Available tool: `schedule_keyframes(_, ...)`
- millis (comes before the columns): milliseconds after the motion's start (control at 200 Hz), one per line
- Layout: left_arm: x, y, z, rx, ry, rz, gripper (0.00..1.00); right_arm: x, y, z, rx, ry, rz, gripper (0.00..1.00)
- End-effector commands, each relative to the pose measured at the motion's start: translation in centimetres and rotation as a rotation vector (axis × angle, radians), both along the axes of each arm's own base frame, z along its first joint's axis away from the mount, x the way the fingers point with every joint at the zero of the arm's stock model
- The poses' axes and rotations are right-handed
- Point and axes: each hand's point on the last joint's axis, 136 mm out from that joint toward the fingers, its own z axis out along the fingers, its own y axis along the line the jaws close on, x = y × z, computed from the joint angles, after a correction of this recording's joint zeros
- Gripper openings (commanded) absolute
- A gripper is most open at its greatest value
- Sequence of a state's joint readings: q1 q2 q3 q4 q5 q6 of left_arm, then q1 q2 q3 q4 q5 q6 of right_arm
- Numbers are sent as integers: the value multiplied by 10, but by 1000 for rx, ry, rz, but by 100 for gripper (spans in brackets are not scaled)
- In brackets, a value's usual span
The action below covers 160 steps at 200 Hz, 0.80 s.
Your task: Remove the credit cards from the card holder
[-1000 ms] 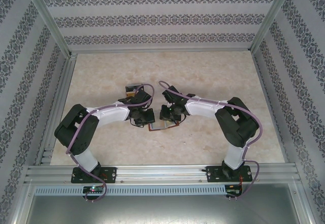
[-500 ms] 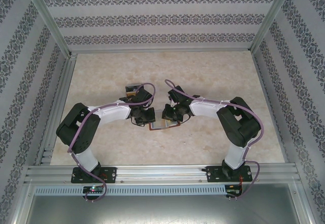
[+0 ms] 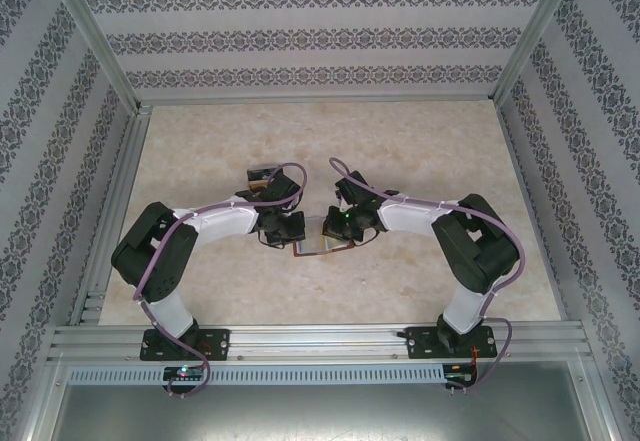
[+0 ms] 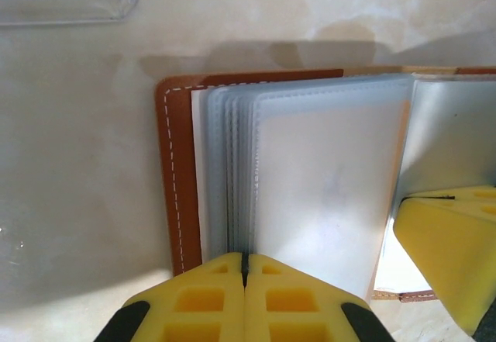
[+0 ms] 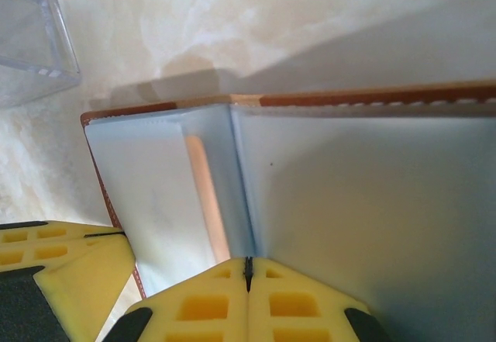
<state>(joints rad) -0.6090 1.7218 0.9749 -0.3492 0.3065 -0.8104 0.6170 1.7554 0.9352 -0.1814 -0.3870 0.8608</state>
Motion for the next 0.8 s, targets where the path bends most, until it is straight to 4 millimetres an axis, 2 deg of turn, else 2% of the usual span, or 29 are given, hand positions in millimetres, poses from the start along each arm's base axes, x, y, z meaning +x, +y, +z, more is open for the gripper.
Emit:
schedule_keyframes(0, -21, 22, -27, 136, 79, -15, 6, 1, -6, 6, 2, -20, -4, 0)
schedule_keyframes(130, -22, 22, -28, 133, 82, -18, 6, 1, -5, 7, 9, -25, 3, 0)
schedule_keyframes(195, -21, 21, -28, 130, 83, -19, 6, 2, -2, 7, 23, -31, 13, 18)
schedule_keyframes(290, -22, 21, -29, 132, 87, -22, 6, 4, 0, 7, 31, -47, 23, 30)
schedule_keyframes(420, -22, 19, -29, 126, 90, -25, 6, 4, 1, 2, 22, -47, 43, 30)
schedule_keyframes(615, -22, 18, -29, 122, 89, -27, 6, 0, 7, -5, 33, -29, 66, 24)
schedule_keyframes(794, -21, 17, -30, 117, 93, -30, 6, -3, 14, -7, 51, -17, 87, 24)
